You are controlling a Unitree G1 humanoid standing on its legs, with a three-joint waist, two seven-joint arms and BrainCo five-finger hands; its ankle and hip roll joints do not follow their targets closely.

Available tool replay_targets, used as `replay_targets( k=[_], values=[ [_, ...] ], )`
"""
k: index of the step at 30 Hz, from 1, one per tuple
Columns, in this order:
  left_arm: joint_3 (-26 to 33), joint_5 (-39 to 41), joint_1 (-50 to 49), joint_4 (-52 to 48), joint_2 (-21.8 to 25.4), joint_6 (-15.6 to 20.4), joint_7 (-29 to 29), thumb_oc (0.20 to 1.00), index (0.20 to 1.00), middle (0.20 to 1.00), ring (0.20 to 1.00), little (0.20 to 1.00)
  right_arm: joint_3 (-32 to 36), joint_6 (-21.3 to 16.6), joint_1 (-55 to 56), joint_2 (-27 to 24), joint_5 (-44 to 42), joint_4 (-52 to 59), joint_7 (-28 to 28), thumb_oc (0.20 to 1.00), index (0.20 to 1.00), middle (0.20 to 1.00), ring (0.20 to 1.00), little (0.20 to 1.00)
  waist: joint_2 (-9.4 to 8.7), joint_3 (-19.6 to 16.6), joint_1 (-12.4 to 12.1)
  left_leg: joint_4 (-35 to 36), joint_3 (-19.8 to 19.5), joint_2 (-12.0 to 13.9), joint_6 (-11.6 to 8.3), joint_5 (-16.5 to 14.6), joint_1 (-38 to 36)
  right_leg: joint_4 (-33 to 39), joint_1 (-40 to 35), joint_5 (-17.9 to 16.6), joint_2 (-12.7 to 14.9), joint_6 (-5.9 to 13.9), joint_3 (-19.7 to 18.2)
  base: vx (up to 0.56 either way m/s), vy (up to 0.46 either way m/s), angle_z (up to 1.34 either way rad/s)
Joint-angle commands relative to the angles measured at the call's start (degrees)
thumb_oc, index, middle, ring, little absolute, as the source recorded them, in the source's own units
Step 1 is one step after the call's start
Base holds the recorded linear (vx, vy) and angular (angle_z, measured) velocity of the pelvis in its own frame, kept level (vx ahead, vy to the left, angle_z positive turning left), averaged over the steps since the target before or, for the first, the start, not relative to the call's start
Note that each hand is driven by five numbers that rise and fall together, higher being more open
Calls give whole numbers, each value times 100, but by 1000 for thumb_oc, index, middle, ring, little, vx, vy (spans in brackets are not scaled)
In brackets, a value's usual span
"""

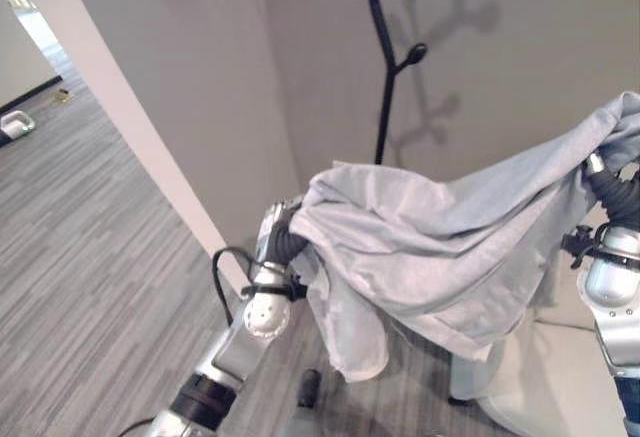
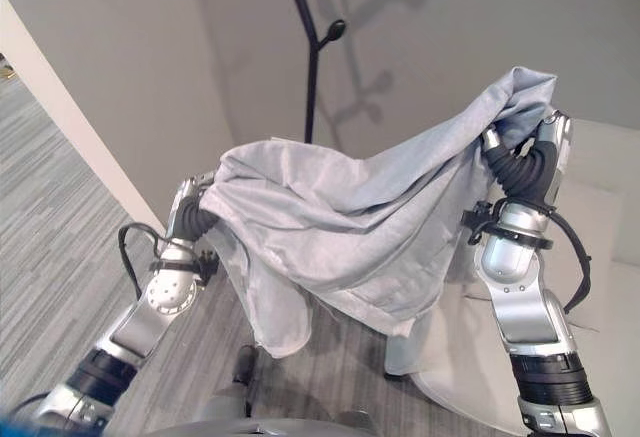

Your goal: Hang the clothes on the sofa on the clothes rack.

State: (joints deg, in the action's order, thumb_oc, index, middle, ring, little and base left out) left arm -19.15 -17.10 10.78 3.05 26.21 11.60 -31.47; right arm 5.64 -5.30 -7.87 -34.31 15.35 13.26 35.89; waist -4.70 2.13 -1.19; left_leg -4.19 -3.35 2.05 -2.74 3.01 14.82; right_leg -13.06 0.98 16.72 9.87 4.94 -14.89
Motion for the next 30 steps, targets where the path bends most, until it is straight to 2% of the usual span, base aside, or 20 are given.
replay_targets(
  k=[1, 2, 3, 6, 8, 10, 13, 14, 15, 16, 17, 19, 21, 22, 23, 24, 25, 26, 28, 30],
  values=[
    [390, -274, 412, -324, 446, 249, -436, 200, 200, 200, 200, 200, 122, 58, -632, -66, 557, 81, 378, 200, 200, 200, 200, 200, -164, -243, 19, 554, -37, 116, -68, -104, -430, 1163, -721, -1216, -220, 262, 130, 249, 332, -49],
    [373, -281, 483, -257, 537, 206, -546, 200, 200, 200, 200, 200, 45, 242, -877, -25, 569, -180, 517, 200, 200, 200, 200, 200, -175, -298, -21, 463, 46, 29, -5, -202, -508, 1102, -684, -1459, -38, 386, 101, 179, 258, -29],
    [381, -280, 486, -253, 545, 205, -554, 200, 200, 200, 200, 200, 26, 246, -908, -23, 567, -200, 525, 200, 200, 200, 200, 200, -187, -293, -28, 449, 69, 21, 5, -215, -505, 1117, -683, -1467, -22, 396, 80, 160, 261, 0],
    [440, -211, 519, -200, 524, 115, -666, 200, 200, 200, 200, 200, 73, 600, -1289, 155, 701, -559, 922, 200, 200, 200, 200, 200, -196, -328, -105, 405, 188, -170, 173, -371, -640, 958, -553, -1960, 221, 562, -40, 117, 241, -24],
    [423, -233, 518, -197, 506, 71, -729, 200, 200, 200, 200, 200, 170, 741, -1324, 234, 829, -546, 1076, 200, 200, 200, 200, 200, -181, -341, -101, 440, 196, -277, 284, -355, -714, 776, -460, -2235, 275, 608, -116, 96, 217, -8],
    [406, -245, 515, -195, 505, 65, -743, 200, 200, 200, 200, 200, 178, 813, -1355, 234, 906, -527, 1116, 200, 200, 200, 200, 200, -170, -360, -109, 502, 200, -312, 326, -416, -798, 649, -431, -2249, 284, 587, -127, 100, 122, 11],
    [365, -359, 559, -289, 552, 19, -789, 200, 200, 200, 200, 200, 127, 997, -1587, 164, 1253, -459, 1183, 200, 200, 200, 200, 200, -64, -288, -54, 632, 212, -343, 426, -387, -1008, 80, -228, -2561, 211, 513, -201, 91, 152, -11],
    [335, -449, 631, -378, 623, 3, -825, 200, 200, 200, 200, 200, 40, 1031, -1761, 175, 1335, -411, 1234, 200, 200, 200, 200, 200, 4, -287, -54, 681, 238, -295, 444, -479, -1133, -93, -206, -2515, 263, 432, -45, 45, 95, -29],
    [346, -454, 639, -379, 627, -3, -831, 200, 200, 200, 200, 200, 27, 1035, -1789, 179, 1340, -419, 1240, 200, 200, 200, 200, 200, 18, -249, -49, 669, 244, -277, 440, -433, -1120, -114, -187, -2546, 238, 433, -59, 152, 102, -32],
    [402, -606, 817, -411, 718, -44, -904, 200, 200, 200, 200, 200, -40, 1037, -1941, 179, 1366, -367, 1226, 200, 200, 200, 200, 200, 47, -298, -38, 702, 275, -267, 433, -548, -1282, -99, -142, -2519, 291, 388, 135, 33, 51, -35],
    [414, -618, 834, -407, 720, -49, -910, 200, 200, 200, 200, 200, -44, 1044, -1968, 185, 1373, -365, 1220, 200, 200, 200, 200, 200, 57, -260, -25, 695, 277, -258, 434, -492, -1265, -71, -144, -2578, 280, 395, 133, 123, 69, -44],
    [468, -833, 1049, -444, 829, -54, -919, 200, 200, 200, 200, 200, -62, 1022, -2069, 78, 1470, -292, 1152, 200, 200, 200, 200, 200, 34, -373, 33, 813, 310, -308, 422, -535, -1395, 223, -137, -2548, 143, 467, 209, 116, 33, -33],
    [477, -1035, 1480, -400, 1028, -41, -1013, 200, 200, 200, 200, 200, -101, 879, -2295, -140, 1431, -253, 1114, 200, 200, 200, 200, 200, 74, -392, 168, 913, 272, -339, 423, -608, -1576, 766, 285, -2027, -387, 507, 177, 198, 53, -19],
    [427, -1049, 1695, -316, 1057, -59, -1089, 200, 200, 200, 200, 200, -185, 824, -2392, -204, 1370, -281, 1107, 200, 200, 200, 200, 200, 76, -335, 250, 919, 204, -373, 424, -667, -1684, 900, 539, -1988, -630, 525, 132, 143, 26, -19],
    [407, -1049, 1776, -251, 1053, -52, -1121, 200, 200, 200, 200, 200, -194, 811, -2457, -224, 1355, -325, 1121, 200, 200, 200, 200, 200, 106, -315, 254, 918, 195, -342, 420, -701, -1674, 879, 557, -1974, -661, 520, 142, 105, 11, -13],
    [325, -1026, 2032, -138, 1016, -93, -1212, 200, 200, 200, 200, 200, -299, 735, -2456, -330, 1334, -296, 1103, 200, 200, 200, 200, 200, 26, -211, 433, 919, 95, -476, 417, -728, -1846, 1123, 927, -2096, -1029, 580, -47, 81, 12, 2],
    [272, -1021, 2165, -24, 999, -82, -1266, 200, 200, 200, 200, 200, -288, 717, -2510, -357, 1321, -329, 1114, 200, 200, 200, 200, 200, 71, -167, 437, 919, 64, -438, 420, -773, -1856, 1170, 892, -2110, -1055, 584, -20, 193, 23, 32],
    [139, -1108, 2460, 191, 957, -122, -1349, 200, 200, 200, 200, 200, -359, 620, -2408, -539, 1382, -352, 1060, 200, 200, 200, 200, 200, 18, -106, 583, 919, -76, -513, 396, -867, -1986, 1341, 958, -2227, -1253, 615, -265, 196, -12, 71],
    [166, -1232, 2550, 231, 976, -165, -1430, 200, 200, 200, 200, 200, -273, 554, -2379, -646, 1365, -284, 994, 200, 200, 200, 200, 200, -18, -83, 626, 919, -122, -514, 367, -914, -2076, 1415, 828, -2289, -1178, 626, -284, 186, -53, 112],
    [165, -1309, 2710, 220, 1027, -91, -1311, 200, 200, 200, 200, 200, -253, 346, -2155, -937, 1434, -180, 755, 200, 200, 200, 200, 200, -60, -271, 695, 919, -171, -427, 306, -1003, -2274, 1492, 594, -2437, -1082, 517, -287, 295, -141, 98]
  ],
)
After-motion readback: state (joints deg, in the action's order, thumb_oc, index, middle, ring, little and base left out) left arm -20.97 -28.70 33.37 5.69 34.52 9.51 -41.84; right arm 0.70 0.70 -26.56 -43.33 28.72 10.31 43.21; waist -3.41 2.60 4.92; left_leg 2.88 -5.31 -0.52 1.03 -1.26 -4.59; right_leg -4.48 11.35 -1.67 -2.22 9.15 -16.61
